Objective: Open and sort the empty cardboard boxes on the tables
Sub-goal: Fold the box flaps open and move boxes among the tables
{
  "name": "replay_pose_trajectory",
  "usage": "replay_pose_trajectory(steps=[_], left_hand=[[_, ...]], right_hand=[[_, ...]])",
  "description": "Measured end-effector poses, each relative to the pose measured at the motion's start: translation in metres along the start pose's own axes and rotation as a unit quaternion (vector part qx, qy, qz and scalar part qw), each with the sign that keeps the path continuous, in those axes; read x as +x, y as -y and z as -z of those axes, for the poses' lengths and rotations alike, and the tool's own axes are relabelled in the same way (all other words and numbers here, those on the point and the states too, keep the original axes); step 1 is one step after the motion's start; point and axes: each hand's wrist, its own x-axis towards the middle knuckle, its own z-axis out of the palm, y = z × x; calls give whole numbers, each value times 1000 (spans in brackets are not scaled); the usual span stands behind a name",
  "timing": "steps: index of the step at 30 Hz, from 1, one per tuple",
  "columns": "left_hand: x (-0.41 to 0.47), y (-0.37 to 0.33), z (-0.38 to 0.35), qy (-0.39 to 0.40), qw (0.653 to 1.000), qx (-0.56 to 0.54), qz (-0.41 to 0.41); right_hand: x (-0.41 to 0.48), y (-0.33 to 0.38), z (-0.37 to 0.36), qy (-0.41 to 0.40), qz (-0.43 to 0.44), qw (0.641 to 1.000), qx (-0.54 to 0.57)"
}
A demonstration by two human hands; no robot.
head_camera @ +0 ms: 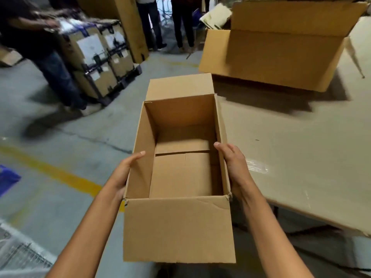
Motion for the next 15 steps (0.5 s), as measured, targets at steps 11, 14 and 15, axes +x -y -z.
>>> replay_pose_trajectory(steps=[11, 14, 15], left_hand=[[61, -23, 250, -86, 993, -83, 22], [78, -31, 308, -105, 989, -100, 12], [84, -33, 325, -108, 988, -106, 12]], right_hand=[[40, -30, -265, 112, -14, 990, -86], [53, -42, -325, 122, -42, 986, -105], [57, -44, -342, 131, -45, 984, -109]])
